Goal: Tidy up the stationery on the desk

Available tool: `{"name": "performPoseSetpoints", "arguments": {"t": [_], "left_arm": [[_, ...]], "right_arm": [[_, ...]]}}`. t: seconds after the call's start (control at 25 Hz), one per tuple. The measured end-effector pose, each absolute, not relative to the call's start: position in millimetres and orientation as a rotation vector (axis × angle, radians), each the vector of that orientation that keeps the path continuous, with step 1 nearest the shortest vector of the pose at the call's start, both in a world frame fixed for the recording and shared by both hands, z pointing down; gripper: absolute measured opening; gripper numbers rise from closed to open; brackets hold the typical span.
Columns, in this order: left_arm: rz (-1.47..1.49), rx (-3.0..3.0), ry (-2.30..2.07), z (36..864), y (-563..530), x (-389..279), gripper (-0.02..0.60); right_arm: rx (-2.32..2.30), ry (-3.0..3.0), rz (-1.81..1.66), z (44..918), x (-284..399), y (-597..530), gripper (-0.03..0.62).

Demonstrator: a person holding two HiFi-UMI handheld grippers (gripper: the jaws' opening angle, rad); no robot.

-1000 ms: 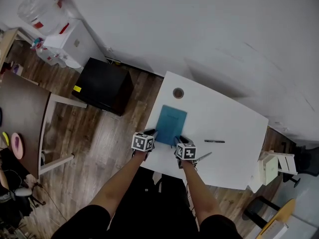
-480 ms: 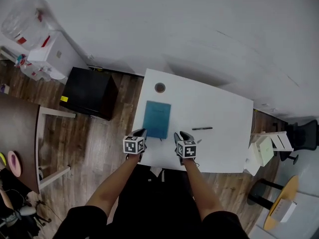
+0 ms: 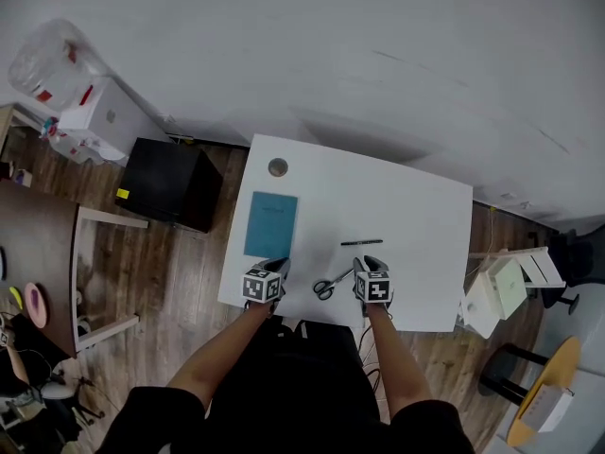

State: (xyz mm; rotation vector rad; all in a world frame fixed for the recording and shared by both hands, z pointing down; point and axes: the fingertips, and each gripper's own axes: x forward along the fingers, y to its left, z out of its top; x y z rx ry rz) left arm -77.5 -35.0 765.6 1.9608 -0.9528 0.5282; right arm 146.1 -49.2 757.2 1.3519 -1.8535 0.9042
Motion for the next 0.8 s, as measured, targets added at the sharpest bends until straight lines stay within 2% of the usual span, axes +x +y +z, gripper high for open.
{"name": "performPoseSetpoints", "arguments": {"t": [0.2, 0.4, 0.64, 0.72, 0.8], "left_arm": [[0.555, 2.034, -0.953, 748.6, -61.5, -5.3, 0.014], [0.618, 2.155, -0.769, 747.3, -69.5, 66.3, 0.014], [0.849, 2.279, -0.667, 762.9, -74.0, 116.3, 0.017], [0.900, 2.326, -0.627, 763.2, -75.9, 129.0, 0.034], [0.964, 2.351, -0.587, 766.2, -75.8, 138.3, 0.085]], "right_arm": [[1.390, -1.912, 1.004, 754.2, 179.5, -65.3, 0.127], [1.340, -1.996, 1.067, 755.5, 186.1, -64.6, 0.127], [1.245, -2.054, 1.148, 762.9, 198.2, -46.9, 0.127], [1.248, -2.058, 1.180, 764.7, 203.1, -44.0, 0.127], [1.252, -2.056, 1.207, 769.4, 207.9, -40.2, 0.127]]}}
